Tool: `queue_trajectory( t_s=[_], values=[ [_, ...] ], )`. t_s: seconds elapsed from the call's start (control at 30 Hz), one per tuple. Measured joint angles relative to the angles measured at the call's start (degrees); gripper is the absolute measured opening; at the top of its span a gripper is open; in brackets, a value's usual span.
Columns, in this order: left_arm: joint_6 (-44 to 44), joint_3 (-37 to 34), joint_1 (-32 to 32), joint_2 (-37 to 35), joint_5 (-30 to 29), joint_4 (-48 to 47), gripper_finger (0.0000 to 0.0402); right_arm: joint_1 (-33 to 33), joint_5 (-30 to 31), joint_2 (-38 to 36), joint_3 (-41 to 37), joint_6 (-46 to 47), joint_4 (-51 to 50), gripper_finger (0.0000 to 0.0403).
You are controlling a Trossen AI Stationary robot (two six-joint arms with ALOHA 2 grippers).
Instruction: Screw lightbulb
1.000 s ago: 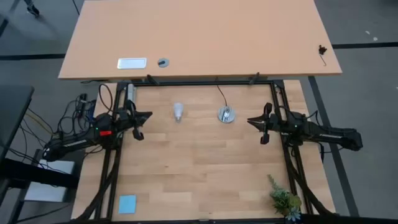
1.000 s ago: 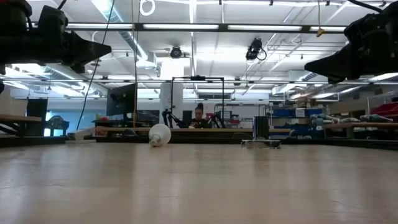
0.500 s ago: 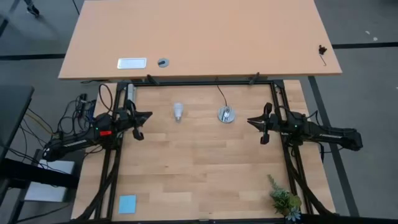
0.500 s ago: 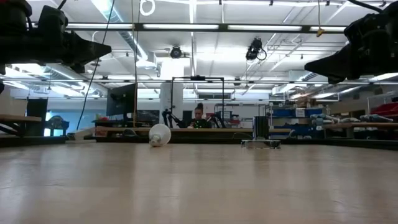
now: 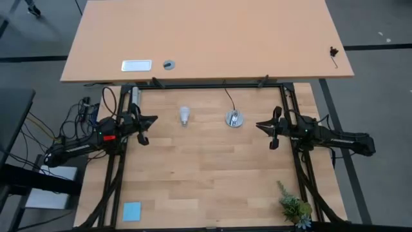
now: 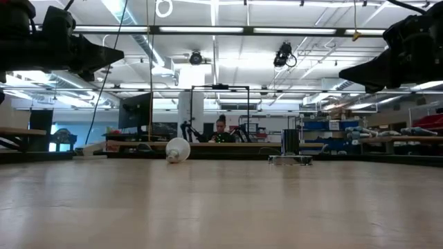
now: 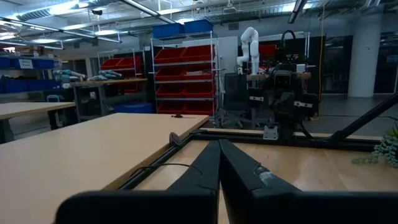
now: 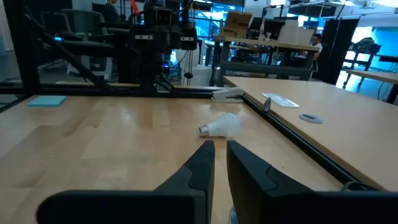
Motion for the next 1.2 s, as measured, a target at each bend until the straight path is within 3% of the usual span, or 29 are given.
queue_trajectory(
  t_s=[0.27,0.57,1.03,1.2],
  values=[
    [0.05,0.01,0.0,0.0,0.0,4.36,0.0015,0.0,0.0,0.0,-0.02,0.0,0.0,0.0052],
    [-7.63,0.02,0.0,0.0,-0.01,14.0,0.0015,0.0,0.0,0.02,0.0,0.0,0.01,0.0052],
    [-10.75,0.02,0.0,0.0,0.04,15.02,0.0015,0.0,0.0,0.0,0.0,0.0,0.02,0.0052],
    [-13.28,0.24,0.0,-0.01,3.17,14.71,0.0015,0.02,0.0,0.01,-0.02,0.0,0.02,0.0052]
  ],
)
